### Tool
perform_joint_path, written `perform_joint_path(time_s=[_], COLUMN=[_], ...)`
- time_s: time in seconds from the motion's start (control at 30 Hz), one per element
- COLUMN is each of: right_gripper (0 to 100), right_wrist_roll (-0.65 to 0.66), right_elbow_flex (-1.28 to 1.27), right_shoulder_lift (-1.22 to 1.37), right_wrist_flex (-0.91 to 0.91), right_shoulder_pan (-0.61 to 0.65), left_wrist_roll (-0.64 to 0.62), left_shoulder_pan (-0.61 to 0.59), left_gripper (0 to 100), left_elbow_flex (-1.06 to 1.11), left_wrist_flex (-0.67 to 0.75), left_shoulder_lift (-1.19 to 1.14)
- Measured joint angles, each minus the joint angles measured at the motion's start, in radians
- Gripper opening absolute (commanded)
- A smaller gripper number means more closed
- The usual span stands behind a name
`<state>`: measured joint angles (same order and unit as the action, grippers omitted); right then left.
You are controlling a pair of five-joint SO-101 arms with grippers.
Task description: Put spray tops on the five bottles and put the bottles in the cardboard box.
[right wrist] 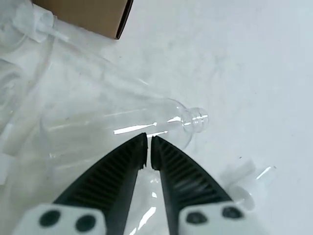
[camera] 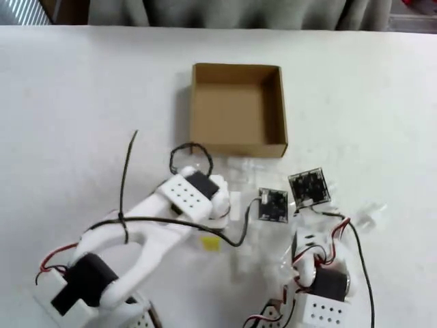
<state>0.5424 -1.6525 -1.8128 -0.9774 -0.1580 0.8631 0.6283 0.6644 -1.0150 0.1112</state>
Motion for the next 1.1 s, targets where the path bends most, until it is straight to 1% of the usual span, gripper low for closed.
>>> perform_joint_path(time_s=[0.23,0.47,0.63,0.83,1.1], right_gripper=[1.7,1.7,1.7,1.7,1.7], right_wrist_roll=[0.0,0.0,0.0,0.002,0.0], right_elbow_flex=[0.0,0.0,0.0,0.0,0.0], right_shoulder_lift=[0.0,0.0,0.0,0.0,0.0], right_wrist_flex=[0.0,0.0,0.0,0.0,0.0], right_shoulder_pan=[0.0,0.0,0.002,-0.043,-0.046], left_wrist_roll=[0.0,0.063,0.077,0.097,0.123], left_shoulder_pan=[0.0,0.0,0.0,0.014,0.025], left_gripper=[32,32,32,32,32], left_elbow_flex=[0.0,0.0,0.0,0.0,0.0], left_wrist_flex=[0.008,0.008,0.008,0.008,-0.015], left_shoulder_lift=[-0.003,-0.003,-0.003,-0.003,-0.003])
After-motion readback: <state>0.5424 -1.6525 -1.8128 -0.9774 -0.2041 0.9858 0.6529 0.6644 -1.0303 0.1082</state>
